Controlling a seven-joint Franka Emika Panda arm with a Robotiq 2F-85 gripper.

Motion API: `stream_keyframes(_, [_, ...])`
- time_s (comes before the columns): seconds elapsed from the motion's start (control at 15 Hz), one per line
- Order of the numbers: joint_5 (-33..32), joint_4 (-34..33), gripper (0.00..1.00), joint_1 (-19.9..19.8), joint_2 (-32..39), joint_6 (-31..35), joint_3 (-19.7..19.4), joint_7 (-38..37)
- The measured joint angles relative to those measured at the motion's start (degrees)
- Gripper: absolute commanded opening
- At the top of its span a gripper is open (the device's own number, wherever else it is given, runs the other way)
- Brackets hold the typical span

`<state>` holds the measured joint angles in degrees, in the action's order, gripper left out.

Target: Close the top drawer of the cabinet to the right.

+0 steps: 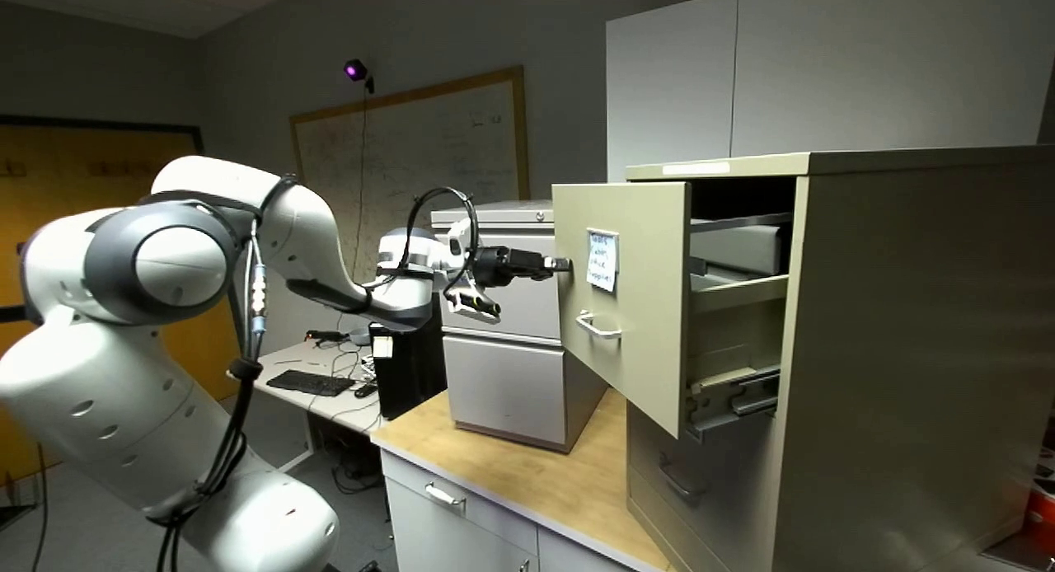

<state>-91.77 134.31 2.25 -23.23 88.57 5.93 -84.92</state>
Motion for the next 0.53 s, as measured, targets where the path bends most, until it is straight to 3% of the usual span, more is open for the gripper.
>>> stream_keyframes(0.53, [0.03,-6.36,0.0,0.91,5.6,3.72,-4.85,0.37])
